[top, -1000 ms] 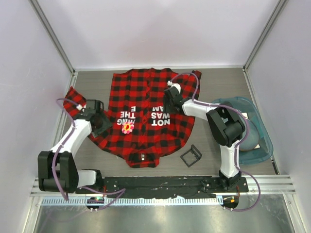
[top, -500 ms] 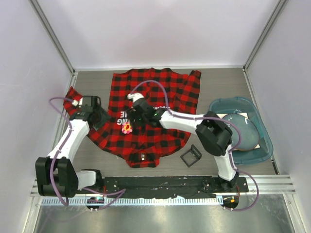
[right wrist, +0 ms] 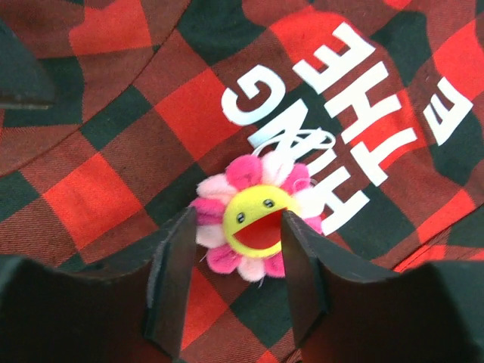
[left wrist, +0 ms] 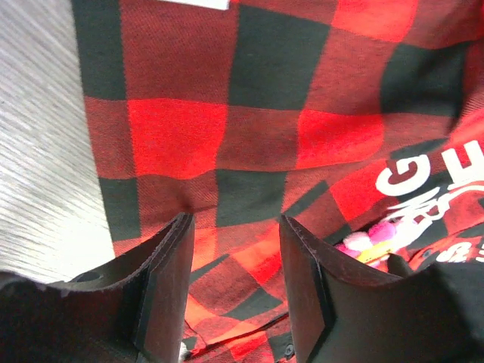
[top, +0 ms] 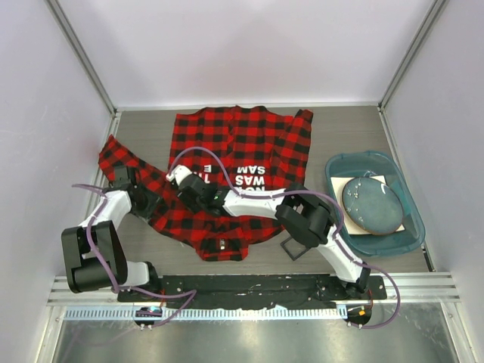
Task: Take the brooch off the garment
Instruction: Pick up the brooch from the flattened clothing.
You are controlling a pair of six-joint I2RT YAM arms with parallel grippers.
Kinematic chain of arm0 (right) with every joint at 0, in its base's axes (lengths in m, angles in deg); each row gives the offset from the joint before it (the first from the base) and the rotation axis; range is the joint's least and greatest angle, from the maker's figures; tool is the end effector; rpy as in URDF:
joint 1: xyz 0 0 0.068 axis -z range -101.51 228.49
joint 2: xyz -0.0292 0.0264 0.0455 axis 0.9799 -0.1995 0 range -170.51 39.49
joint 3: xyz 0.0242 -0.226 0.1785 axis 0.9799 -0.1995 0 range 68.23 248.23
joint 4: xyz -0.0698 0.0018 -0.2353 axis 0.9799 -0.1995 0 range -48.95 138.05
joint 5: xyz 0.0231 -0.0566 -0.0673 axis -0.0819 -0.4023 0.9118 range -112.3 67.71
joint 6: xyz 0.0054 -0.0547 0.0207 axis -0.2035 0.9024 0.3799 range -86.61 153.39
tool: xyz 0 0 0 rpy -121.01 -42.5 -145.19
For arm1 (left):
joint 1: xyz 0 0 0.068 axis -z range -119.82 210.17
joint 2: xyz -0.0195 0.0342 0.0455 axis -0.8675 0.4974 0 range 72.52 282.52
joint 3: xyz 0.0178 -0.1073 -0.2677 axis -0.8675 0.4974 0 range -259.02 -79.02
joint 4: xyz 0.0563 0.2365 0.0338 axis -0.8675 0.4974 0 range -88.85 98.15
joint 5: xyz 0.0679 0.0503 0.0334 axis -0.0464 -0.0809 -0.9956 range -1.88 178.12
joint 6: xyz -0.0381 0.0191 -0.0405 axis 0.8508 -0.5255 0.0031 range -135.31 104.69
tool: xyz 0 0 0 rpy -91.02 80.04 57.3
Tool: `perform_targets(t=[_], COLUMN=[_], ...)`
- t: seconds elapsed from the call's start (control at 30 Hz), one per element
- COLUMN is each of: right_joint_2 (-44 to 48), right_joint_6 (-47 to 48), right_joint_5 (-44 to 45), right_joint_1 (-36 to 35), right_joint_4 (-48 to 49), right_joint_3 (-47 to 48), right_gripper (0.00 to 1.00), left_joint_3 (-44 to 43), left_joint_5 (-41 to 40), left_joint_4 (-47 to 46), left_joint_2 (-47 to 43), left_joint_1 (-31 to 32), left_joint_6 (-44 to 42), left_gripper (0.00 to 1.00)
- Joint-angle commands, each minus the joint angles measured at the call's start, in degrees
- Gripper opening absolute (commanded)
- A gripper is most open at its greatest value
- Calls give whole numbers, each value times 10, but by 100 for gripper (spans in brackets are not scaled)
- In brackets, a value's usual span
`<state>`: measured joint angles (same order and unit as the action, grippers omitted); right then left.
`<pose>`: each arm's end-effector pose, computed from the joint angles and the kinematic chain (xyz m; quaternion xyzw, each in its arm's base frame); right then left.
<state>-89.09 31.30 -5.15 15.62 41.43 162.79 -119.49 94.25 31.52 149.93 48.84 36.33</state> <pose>0.2414 0.4433 0.1806 -0.4008 0.8065 0.1075 0.4211 0.2182 0.0391 0.1911 -0.5024 0.8404 -0.1168 0.1663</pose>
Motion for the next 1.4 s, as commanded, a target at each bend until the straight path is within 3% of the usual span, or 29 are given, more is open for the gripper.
perform_targets(t=[0.0, 0.2, 0.47, 0.57, 0.6, 0.73, 0.8, 0.93, 1.13, 1.37], right_joint_2=[-10, -19, -50, -43, -39, -20, -6, 17, 66, 88], right_joint_6=[18, 16, 18, 10, 8, -16, -44, -134, -278, -389], right_joint_5=[6, 15, 99, 134, 135, 118, 94, -11, -220, -316], right_joint_1=[2, 1, -23, -23, -23, -23, -21, 5, 64, 111], right_joint_4=[17, 11, -8, -9, -8, -11, -9, 12, 185, 311], right_joint_3=[21, 9, 22, 25, 25, 24, 16, -4, -129, -239], right_gripper=[57, 70, 70, 52, 36, 19, 10, 3, 3, 6], left_joint_3=[14, 16, 16, 15, 17, 17, 15, 5, 2, 0], left_joint_5=[17, 10, 5, -1, -3, -17, -13, 33, 121, 193], left_joint_4=[-28, -26, -21, -16, -15, -8, -8, -25, -53, -77], left_joint_2=[6, 9, 1, -1, -1, -16, -23, -30, -74, -86], left_joint_1=[-14, -18, -19, -19, -19, -19, -20, -19, -10, 10], left_joint_6=[-1, -8, -14, -16, -18, -23, -28, -67, -100, -109], left_gripper=[52, 51, 50, 49, 49, 49, 48, 41, 40, 39])
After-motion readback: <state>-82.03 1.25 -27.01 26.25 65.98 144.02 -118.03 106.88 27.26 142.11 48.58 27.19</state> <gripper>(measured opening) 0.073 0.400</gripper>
